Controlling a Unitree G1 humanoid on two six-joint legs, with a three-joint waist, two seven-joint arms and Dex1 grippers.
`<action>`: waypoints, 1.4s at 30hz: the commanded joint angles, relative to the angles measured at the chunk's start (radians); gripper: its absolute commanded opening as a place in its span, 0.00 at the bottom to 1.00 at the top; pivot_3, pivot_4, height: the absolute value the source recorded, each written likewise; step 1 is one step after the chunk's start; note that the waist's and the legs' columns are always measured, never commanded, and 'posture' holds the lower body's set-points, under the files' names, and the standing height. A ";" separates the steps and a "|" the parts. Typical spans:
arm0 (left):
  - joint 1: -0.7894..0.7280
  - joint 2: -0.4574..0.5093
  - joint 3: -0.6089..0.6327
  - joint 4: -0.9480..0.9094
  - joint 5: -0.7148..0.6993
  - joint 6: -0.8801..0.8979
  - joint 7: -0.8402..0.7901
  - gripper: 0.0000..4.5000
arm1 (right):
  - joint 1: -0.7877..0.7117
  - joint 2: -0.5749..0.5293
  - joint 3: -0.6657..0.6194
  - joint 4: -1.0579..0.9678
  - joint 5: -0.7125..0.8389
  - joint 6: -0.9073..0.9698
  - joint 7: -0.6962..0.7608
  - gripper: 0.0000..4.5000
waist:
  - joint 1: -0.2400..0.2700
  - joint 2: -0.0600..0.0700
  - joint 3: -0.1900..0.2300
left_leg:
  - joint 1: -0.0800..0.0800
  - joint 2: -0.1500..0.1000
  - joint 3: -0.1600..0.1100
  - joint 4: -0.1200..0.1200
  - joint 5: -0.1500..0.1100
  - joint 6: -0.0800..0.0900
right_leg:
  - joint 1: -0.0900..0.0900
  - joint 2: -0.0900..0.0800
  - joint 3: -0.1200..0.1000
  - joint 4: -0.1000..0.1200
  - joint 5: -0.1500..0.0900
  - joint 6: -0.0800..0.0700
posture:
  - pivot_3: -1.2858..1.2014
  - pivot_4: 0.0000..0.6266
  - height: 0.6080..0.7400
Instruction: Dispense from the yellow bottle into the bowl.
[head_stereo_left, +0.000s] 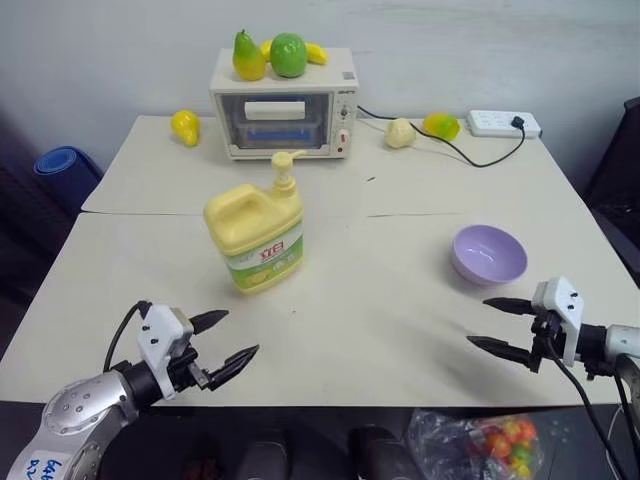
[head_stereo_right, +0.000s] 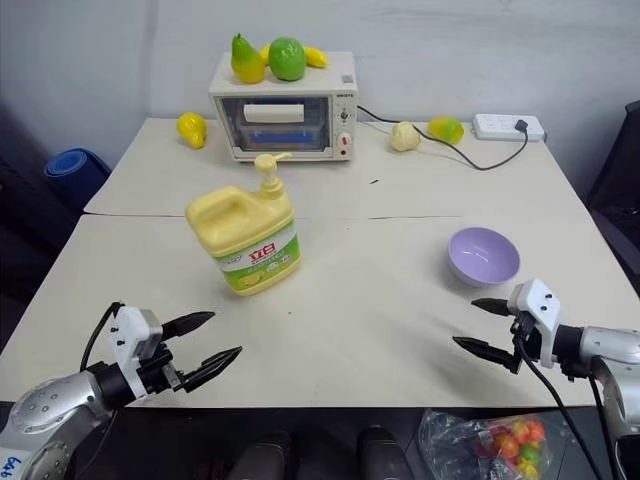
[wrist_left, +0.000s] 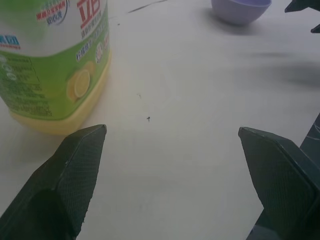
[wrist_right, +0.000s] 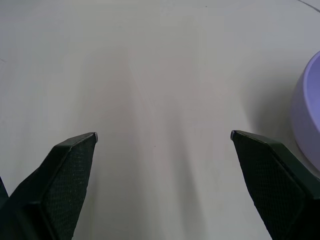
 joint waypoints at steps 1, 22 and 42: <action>0.008 0.004 -0.008 -0.024 -0.004 -0.014 -0.002 1.00 | 0.011 0.003 -0.025 -0.030 0.008 -0.007 -0.017 1.00 | 0.000 0.000 0.000 | 0.000 0.000 0.000 0.000 0.000 0.000 | 0.000 0.000 0.000 0.000 0.000 0.000 | 0.52 0.24 1.00; -0.076 0.035 -0.003 -0.068 -0.137 0.125 0.037 1.00 | 0.020 0.019 -0.020 -0.104 0.020 0.047 -0.081 1.00 | 0.000 0.000 0.000 | -0.003 0.000 0.000 0.000 0.000 0.000 | -0.004 0.000 0.000 0.001 0.000 0.000 | 0.52 0.24 1.00; -0.851 0.401 -0.023 0.156 -0.703 0.465 -0.166 1.00 | -0.363 -0.011 0.180 -0.018 -0.147 0.285 -0.248 1.00 | -0.004 0.001 0.001 | -0.014 -0.001 -0.003 0.002 0.004 -0.004 | -0.018 0.000 -0.006 0.010 0.000 0.000 | 0.52 0.24 1.00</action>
